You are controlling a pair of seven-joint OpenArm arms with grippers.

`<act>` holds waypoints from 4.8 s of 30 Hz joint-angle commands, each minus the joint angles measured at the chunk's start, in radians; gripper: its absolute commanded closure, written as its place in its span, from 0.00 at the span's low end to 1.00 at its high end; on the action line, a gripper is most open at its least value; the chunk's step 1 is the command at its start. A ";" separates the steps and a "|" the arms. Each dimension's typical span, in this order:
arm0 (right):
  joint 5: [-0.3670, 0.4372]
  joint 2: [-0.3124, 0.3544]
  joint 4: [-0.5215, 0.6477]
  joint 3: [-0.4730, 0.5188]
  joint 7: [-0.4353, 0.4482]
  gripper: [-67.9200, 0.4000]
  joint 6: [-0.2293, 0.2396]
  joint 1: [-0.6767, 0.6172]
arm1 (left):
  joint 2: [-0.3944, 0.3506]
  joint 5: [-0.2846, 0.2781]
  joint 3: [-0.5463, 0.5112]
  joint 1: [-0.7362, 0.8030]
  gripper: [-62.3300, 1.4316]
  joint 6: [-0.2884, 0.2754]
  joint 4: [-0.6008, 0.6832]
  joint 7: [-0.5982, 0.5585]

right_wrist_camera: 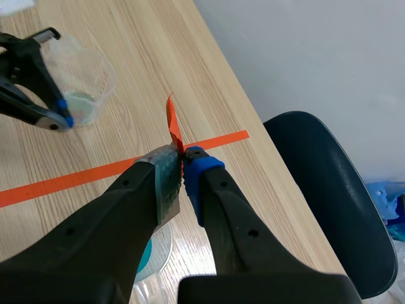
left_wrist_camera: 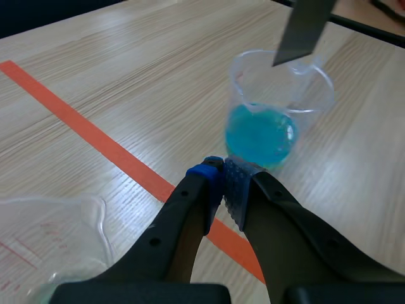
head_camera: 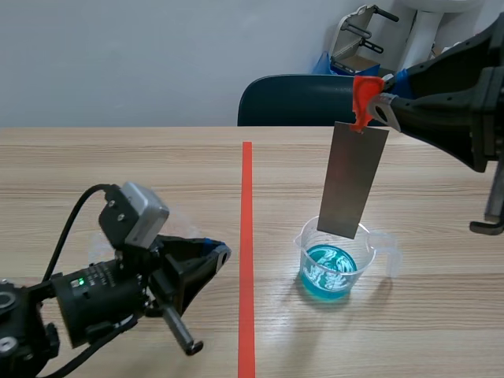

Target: Do the redox reaction experiment

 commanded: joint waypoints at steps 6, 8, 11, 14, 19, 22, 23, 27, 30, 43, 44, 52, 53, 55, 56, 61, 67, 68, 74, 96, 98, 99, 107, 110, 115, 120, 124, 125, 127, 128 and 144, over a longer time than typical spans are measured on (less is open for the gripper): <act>0.007 0.009 0.016 0.009 0.014 0.98 -0.006 0.011 | -0.072 0.043 0.002 0.120 0.94 0.028 0.114 -0.073; 0.007 0.009 0.016 0.009 0.014 0.98 -0.006 0.011 | -0.088 0.075 0.002 0.154 0.94 0.042 0.145 -0.097; 0.007 0.009 0.016 0.009 0.014 0.98 -0.006 0.011 | -0.102 0.117 0.001 0.202 0.94 0.096 0.192 -0.116; 0.007 0.009 0.016 0.009 0.014 0.98 -0.006 0.011 | -0.104 0.158 0.001 0.233 0.94 0.134 0.226 -0.122; 0.007 0.009 0.016 0.009 0.014 0.98 -0.006 0.011 | -0.103 0.164 0.001 0.240 0.80 0.133 0.244 -0.121; 0.007 0.009 0.016 0.009 0.014 0.98 -0.006 0.011 | -0.103 0.164 0.001 0.240 0.49 0.133 0.244 -0.122; 0.007 0.009 0.016 0.009 0.014 0.98 -0.006 0.011 | -0.103 0.164 0.001 0.240 0.40 0.134 0.243 -0.122; 0.007 0.009 0.016 0.009 0.014 0.98 -0.006 0.011 | -0.104 0.164 0.001 0.240 0.13 0.134 0.243 -0.122; 0.007 0.009 0.016 0.009 0.014 0.98 -0.006 0.011 | -0.104 0.163 0.001 0.240 0.00 0.134 0.243 -0.122; 0.007 0.009 0.016 0.009 0.014 0.98 -0.006 0.011 | -0.103 0.140 0.001 0.240 0.00 0.167 0.243 -0.121; 0.007 0.009 0.016 0.009 0.014 0.98 -0.006 0.011 | -0.103 0.140 0.001 0.240 0.00 0.167 0.243 -0.121; 0.007 0.009 0.016 0.009 0.014 0.98 -0.006 0.011 | -0.101 0.140 0.001 0.240 0.00 0.167 0.243 -0.121; 0.007 0.009 0.016 0.009 0.014 0.98 -0.006 0.011 | -0.101 0.140 0.001 0.240 0.00 0.167 0.243 -0.118; 0.007 0.009 0.016 0.009 0.014 0.98 -0.006 0.011 | -0.101 0.140 0.001 0.240 0.00 0.167 0.243 -0.113; 0.007 0.009 0.016 0.009 0.014 0.98 -0.006 0.011 | -0.101 0.140 0.001 0.240 0.00 0.167 0.243 -0.113; 0.007 0.009 0.016 0.009 0.014 0.98 -0.006 0.011 | -0.101 0.140 0.001 0.240 0.00 0.167 0.243 -0.113; 0.007 0.009 0.016 0.009 0.014 0.98 -0.006 0.011 | -0.101 0.141 0.001 0.240 0.00 0.167 0.243 -0.113; 0.007 0.009 0.016 0.009 0.014 0.98 -0.006 0.011 | -0.101 0.141 0.001 0.240 0.00 0.167 0.243 -0.113; 0.007 0.009 0.016 0.009 0.014 0.98 -0.006 0.011 | -0.101 0.141 0.001 0.240 0.00 0.167 0.243 -0.113; 0.007 0.009 0.016 0.009 0.014 0.98 -0.006 0.011 | -0.101 0.141 0.001 0.240 0.00 0.167 0.243 -0.114; 0.007 0.009 0.016 0.009 0.014 0.98 -0.006 0.011 | -0.101 0.141 0.001 0.240 0.00 0.167 0.243 -0.114; 0.007 0.009 0.016 0.009 0.014 0.98 -0.006 0.011 | -0.101 0.141 0.001 0.240 0.00 0.167 0.243 -0.114; 0.007 0.009 0.016 0.009 0.014 0.98 -0.006 0.011 | -0.101 0.141 0.001 0.240 0.00 0.167 0.243 -0.114; 0.007 0.009 0.016 0.009 0.014 0.98 -0.006 0.011 | -0.101 0.141 0.001 0.240 0.00 0.167 0.243 -0.114; 0.007 0.009 0.016 0.009 0.014 0.98 -0.006 0.011 | -0.101 0.141 0.001 0.240 0.00 0.167 0.243 -0.114; 0.007 0.009 0.016 0.009 0.014 0.98 -0.006 0.011 | -0.101 0.141 0.001 0.240 0.00 0.167 0.243 -0.114; 0.007 0.009 0.016 0.009 0.014 0.98 -0.006 0.011 | -0.101 0.141 0.001 0.240 0.00 0.167 0.243 -0.114; 0.007 0.009 0.016 0.009 0.014 0.98 -0.006 0.011 | -0.101 0.141 0.001 0.240 0.00 0.167 0.243 -0.114; 0.007 0.009 0.016 0.009 0.014 0.98 -0.006 0.011 | -0.101 0.141 0.001 0.240 0.00 0.167 0.243 -0.114; 0.007 0.009 0.016 0.009 0.014 0.98 -0.006 0.011 | -0.101 0.141 0.001 0.240 0.00 0.167 0.243 -0.114; 0.006 0.009 0.016 0.009 0.014 0.98 -0.006 0.011 | -0.101 0.141 0.001 0.240 0.00 0.167 0.243 -0.114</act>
